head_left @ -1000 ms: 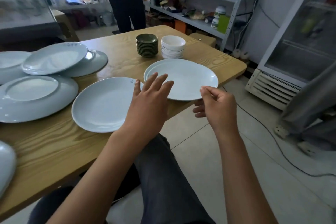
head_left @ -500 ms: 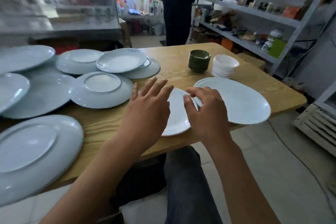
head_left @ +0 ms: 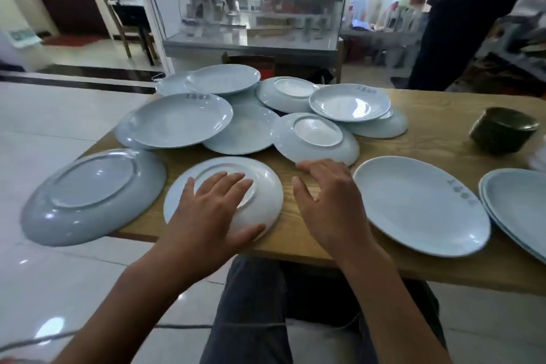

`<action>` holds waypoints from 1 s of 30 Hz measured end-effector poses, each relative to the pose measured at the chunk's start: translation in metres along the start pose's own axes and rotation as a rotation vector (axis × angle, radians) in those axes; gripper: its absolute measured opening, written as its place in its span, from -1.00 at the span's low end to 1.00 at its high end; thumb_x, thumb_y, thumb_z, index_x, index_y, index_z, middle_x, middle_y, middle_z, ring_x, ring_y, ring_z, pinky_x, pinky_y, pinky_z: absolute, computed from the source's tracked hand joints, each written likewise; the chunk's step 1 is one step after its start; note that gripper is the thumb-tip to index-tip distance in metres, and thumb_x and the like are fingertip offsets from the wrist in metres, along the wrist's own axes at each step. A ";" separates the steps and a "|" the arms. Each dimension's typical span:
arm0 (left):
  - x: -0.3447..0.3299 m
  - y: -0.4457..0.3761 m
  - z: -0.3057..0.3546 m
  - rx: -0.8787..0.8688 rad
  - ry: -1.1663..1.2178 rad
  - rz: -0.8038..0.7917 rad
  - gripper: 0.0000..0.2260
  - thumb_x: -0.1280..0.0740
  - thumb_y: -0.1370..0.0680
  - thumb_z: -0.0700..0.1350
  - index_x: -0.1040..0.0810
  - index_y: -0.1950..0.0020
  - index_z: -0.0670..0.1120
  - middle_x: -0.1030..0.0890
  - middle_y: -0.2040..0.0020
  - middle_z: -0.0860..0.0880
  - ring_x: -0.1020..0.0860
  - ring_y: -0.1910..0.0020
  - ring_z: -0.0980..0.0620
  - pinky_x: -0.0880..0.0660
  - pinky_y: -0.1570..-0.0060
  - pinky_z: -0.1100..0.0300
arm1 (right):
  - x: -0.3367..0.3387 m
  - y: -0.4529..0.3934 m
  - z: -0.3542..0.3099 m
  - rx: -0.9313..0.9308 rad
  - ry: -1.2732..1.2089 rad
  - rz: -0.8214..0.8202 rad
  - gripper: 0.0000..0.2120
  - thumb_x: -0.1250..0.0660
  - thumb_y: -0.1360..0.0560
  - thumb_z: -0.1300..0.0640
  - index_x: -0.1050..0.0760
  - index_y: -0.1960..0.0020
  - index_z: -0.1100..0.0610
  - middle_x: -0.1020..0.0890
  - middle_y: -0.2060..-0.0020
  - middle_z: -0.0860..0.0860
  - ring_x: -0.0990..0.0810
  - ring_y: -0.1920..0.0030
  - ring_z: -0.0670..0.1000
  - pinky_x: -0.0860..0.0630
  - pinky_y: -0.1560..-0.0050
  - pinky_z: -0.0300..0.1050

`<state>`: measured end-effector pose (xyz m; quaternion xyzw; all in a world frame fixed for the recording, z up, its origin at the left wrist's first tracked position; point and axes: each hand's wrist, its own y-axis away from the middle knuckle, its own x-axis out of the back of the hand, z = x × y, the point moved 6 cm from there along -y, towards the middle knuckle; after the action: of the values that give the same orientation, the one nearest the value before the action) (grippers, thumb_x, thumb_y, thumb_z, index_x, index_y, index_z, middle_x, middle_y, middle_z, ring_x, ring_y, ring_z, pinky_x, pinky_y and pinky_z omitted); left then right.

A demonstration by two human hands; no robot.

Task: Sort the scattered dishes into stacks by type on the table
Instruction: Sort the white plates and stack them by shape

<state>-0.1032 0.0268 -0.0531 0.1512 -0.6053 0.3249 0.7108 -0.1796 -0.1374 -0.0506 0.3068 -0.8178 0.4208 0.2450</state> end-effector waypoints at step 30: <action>0.013 0.017 -0.002 -0.222 -0.382 0.063 -0.52 -0.44 -0.26 -0.19 -0.51 -0.18 -0.19 -0.61 -0.06 -0.17 -0.61 0.06 -0.15 -0.59 0.19 0.01 | -0.014 0.010 -0.002 -0.049 -0.131 -0.014 -0.85 -0.35 -0.51 0.14 -0.61 -0.07 0.08 -0.62 0.02 -0.09 -0.49 -0.04 -0.16 -0.25 0.01 -0.57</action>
<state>-0.1120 0.0443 -0.0442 0.1116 -0.7653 0.2439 0.5851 -0.1762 -0.1268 -0.0643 0.3333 -0.8399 0.3780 0.2014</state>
